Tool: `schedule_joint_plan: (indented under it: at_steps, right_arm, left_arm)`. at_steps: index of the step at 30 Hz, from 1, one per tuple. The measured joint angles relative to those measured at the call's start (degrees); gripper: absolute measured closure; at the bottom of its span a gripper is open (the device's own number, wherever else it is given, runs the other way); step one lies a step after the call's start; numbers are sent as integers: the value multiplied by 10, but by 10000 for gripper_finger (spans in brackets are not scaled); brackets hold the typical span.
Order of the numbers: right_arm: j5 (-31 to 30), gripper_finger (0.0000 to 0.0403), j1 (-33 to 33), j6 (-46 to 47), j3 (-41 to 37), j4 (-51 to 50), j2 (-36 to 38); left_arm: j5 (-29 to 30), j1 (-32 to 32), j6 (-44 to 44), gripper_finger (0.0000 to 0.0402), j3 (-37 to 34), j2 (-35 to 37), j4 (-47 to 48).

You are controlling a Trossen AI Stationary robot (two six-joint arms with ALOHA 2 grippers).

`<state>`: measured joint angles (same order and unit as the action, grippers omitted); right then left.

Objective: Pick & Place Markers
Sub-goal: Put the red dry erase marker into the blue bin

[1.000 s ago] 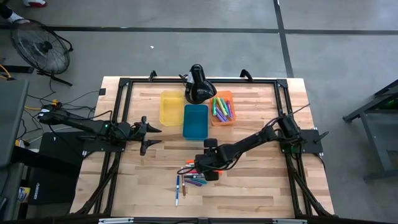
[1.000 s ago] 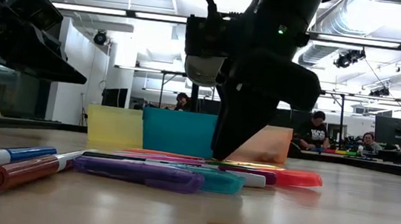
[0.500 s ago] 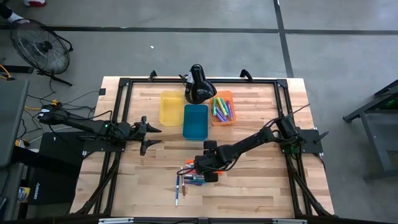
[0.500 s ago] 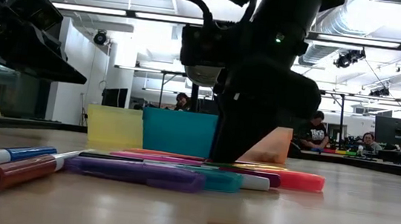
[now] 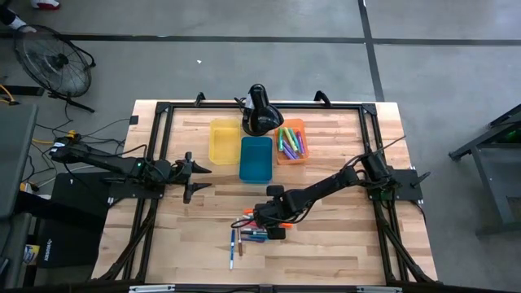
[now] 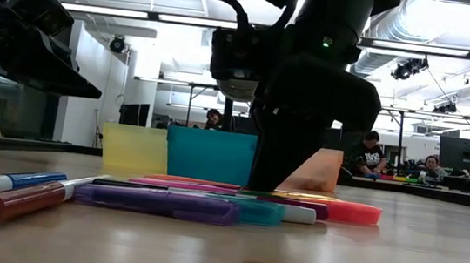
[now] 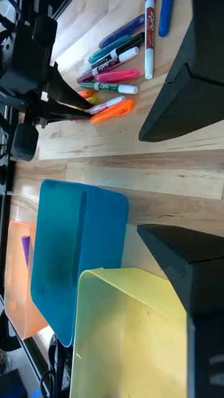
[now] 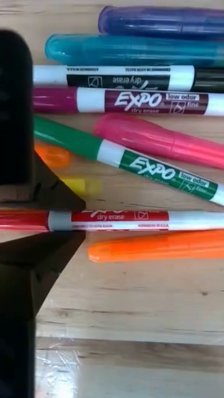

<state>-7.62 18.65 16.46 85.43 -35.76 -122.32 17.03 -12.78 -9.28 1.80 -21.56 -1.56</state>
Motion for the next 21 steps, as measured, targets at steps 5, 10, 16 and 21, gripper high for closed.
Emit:
schedule_joint_plan:
  at_steps: [5,10,16,21]
  right_arm:
    - [5,379,0,-14,0,0,0]
    - [6,370,0,-14,1,0,0]
    - [14,382,0,-15,-1,-3,7]
    - [17,383,1,-15,-1,-4,10]
  left_arm:
    - [0,0,0,177,0,0,0]
    - [0,0,0,177,0,0,0]
    - [0,0,0,177,0,0,0]
    - [0,0,0,177,0,0,0]
